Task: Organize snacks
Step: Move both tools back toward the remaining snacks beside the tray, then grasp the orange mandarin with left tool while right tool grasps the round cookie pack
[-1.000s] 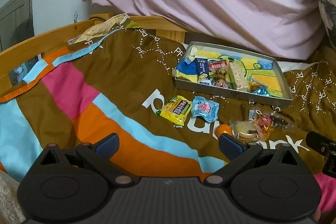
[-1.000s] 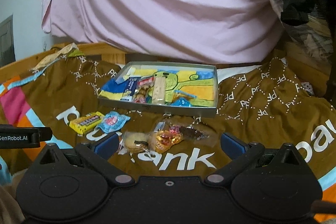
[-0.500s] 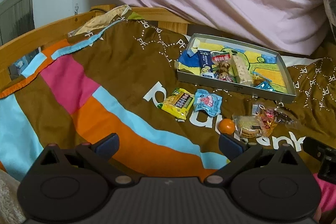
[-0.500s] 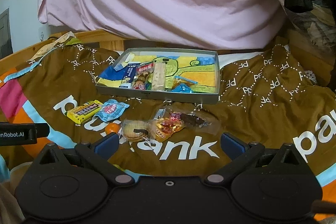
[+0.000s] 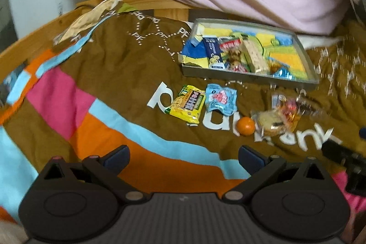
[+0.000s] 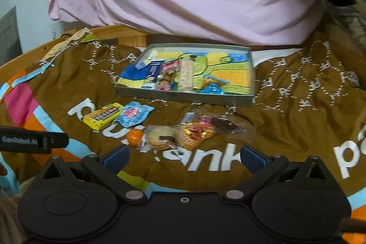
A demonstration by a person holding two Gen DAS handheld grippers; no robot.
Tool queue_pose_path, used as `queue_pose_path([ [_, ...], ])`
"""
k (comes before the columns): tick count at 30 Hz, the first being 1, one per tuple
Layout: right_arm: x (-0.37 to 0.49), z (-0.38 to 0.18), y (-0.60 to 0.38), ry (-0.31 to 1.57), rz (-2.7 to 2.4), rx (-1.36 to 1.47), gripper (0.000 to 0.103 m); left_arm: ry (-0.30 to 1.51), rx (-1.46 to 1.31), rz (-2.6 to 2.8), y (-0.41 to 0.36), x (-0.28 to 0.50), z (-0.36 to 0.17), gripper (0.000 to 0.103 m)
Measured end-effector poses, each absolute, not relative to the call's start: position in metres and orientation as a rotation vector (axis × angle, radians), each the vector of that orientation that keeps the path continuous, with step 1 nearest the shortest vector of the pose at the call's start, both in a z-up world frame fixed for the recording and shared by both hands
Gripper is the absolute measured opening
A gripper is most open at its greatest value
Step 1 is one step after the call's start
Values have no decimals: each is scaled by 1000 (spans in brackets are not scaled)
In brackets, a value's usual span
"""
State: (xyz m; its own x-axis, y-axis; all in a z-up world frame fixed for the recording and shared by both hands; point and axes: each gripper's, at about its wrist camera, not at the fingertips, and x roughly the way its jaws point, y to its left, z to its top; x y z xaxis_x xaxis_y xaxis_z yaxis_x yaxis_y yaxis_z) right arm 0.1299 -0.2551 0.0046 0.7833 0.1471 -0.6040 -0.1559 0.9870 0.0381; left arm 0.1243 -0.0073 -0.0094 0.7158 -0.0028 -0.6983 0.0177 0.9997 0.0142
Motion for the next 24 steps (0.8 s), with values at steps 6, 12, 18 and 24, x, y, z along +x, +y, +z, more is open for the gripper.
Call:
queue_pose_path([
  [6, 141, 7, -245, 653, 227, -61, 102, 813, 44, -51, 4, 144, -10, 103],
  [12, 154, 3, -241, 670, 288, -99, 102, 872, -22, -77, 15, 165, -21, 103],
  [18, 172, -4, -235, 665, 357, -174, 102, 895, -48, -81, 20, 185, -28, 103],
  [24, 197, -13, -238, 688, 419, -224, 102, 917, -75, -103, 20, 202, -36, 103],
])
